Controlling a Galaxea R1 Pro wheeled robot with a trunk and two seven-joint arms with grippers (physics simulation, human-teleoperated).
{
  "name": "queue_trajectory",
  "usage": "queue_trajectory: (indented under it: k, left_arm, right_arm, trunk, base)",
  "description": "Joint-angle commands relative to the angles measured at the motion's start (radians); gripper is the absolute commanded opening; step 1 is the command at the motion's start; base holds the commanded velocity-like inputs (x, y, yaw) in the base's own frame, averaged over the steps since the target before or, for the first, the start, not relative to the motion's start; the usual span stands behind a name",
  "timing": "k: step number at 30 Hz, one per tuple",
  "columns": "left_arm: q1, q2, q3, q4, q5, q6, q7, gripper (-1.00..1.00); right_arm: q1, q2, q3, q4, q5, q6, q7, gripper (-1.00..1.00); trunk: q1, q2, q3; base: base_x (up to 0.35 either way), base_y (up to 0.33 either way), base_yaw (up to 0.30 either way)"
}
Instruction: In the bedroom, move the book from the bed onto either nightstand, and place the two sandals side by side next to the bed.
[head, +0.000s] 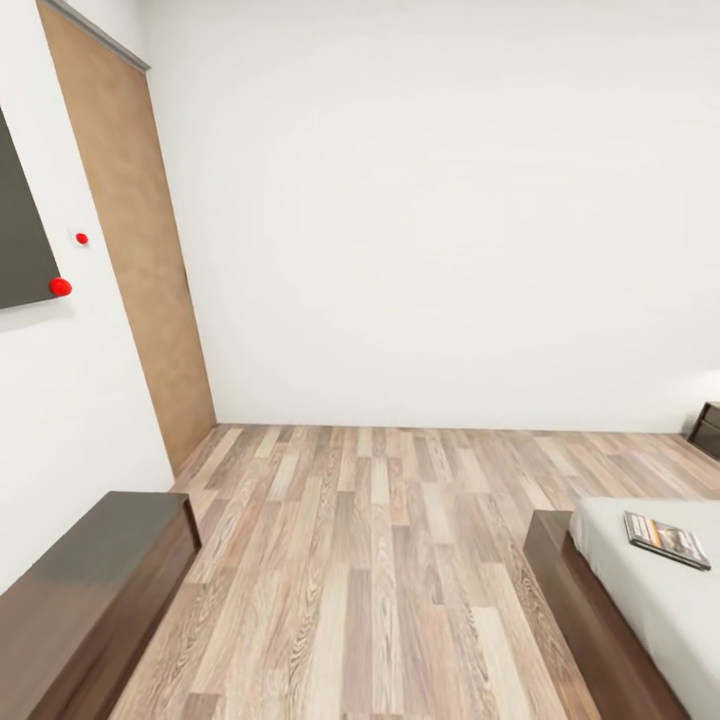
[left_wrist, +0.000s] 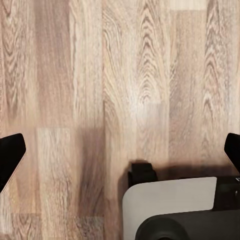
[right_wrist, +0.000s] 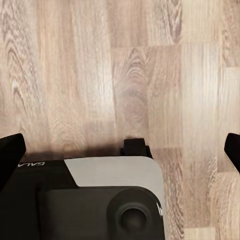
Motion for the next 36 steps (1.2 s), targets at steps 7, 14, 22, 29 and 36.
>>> queue_trajectory:
  k: [7, 14, 22, 29, 36]
  left_arm:
    - [0.000, 0.000, -0.008, -0.001, 0.010, 0.002, -0.003, 1.00]
    - [0.000, 0.000, -0.008, -0.001, 0.010, 0.002, -0.003, 1.00]
    - [0.000, 0.000, -0.008, -0.001, 0.010, 0.002, -0.003, 1.00]
    - [0.000, 0.000, -0.008, -0.001, 0.010, 0.002, -0.003, 1.00]
    - [0.000, 0.000, -0.008, -0.001, 0.010, 0.002, -0.003, 1.00]
  right_arm:
    - [-0.001, 0.004, -0.009, 0.001, 0.000, -0.003, 0.003, 1.00]
    - [-0.001, 0.005, -0.008, 0.001, 0.000, -0.003, 0.003, 1.00]
    - [-0.001, 0.005, -0.009, 0.001, 0.000, -0.003, 0.003, 1.00]
    - [-0.001, 0.005, -0.009, 0.001, 0.000, -0.003, 0.003, 1.00]
    - [-0.001, 0.005, -0.009, 0.001, 0.000, -0.003, 0.003, 1.00]
  trunk:
    - [0.001, -0.001, -0.001]
    - [0.001, -0.001, -0.001]
    - [0.001, -0.001, -0.001]
    - [0.001, -0.001, -0.001]
    - [0.001, -0.001, -0.001]
  base:
    - [0.339, 0.004, 0.000]
    - [0.339, 0.001, 0.000]
    - [0.339, 0.000, 0.000]
    - [0.339, 0.000, 0.000]
    - [0.339, 0.000, 0.000]
